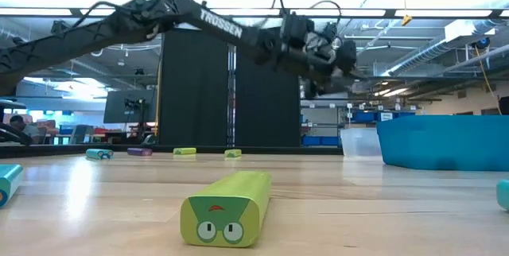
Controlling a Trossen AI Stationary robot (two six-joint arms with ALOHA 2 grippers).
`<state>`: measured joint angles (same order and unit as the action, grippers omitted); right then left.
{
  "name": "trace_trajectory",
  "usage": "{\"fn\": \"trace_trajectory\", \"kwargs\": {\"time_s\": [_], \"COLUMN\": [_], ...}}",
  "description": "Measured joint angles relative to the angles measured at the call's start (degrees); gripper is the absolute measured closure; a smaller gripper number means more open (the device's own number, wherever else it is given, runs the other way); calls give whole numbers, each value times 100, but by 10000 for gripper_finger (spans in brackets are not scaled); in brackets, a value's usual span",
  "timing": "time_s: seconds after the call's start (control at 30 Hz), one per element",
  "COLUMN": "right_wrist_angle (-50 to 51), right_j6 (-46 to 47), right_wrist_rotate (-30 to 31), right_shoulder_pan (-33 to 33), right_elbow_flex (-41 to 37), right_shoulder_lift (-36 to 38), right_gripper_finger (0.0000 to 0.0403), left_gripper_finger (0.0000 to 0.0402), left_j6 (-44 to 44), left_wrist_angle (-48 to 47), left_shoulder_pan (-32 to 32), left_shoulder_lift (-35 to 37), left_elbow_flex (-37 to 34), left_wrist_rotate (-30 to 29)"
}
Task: Sort blocks
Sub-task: Put the light green block into the yellow bin
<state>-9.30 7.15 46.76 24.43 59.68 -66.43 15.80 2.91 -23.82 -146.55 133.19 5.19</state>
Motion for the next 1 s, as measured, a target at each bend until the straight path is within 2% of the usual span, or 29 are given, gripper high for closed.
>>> {"fn": "trace_trajectory", "kwargs": {"time_s": [0.07, 0.17, 0.3, 0.33, 0.43, 0.57, 0.73, 0.87, 1.0], "right_wrist_angle": [2, 2, 3, -2, -7, -54, 65, 297, 344], "right_j6": [14, -31, -141, -142, -156, -136, 433, 1212, 1708], "right_wrist_rotate": [0, 0, -5, -4, -7, 10, 45, -1000, -1877], "right_shoulder_pan": [0, -2, -62, -84, -142, -322, -1001, -1818, -2576], "right_elbow_flex": [0, 0, 0, 0, 0, 0, 0, 0, 0], "right_shoulder_lift": [0, 0, -2, -15, -89, -204, -469, -777, -1294], "right_gripper_finger": [167, 166, 167, 168, 172, 177, 192, 210, 228], "left_gripper_finger": [155, 243, 366, 383, 389, 389, 391, 391, 391], "left_j6": [-341, -637, -823, -831, -794, -756, -549, -412, -178], "left_wrist_angle": [-407, -774, -526, -283, 493, 1684, 2912, 3011, 3047], "left_shoulder_pan": [-10, -21, -11, -8, -8, -24, -14, 8, 28], "left_shoulder_lift": [211, 514, 1026, 1182, 1836, 3043, 4785, 6175, 7541], "left_elbow_flex": [-15, -209, -889, -1151, -2271, -4333, -6839, -8377, -9551], "left_wrist_rotate": [-303, -402, -218, -178, -175, -467, -727, -902, -1021]}}
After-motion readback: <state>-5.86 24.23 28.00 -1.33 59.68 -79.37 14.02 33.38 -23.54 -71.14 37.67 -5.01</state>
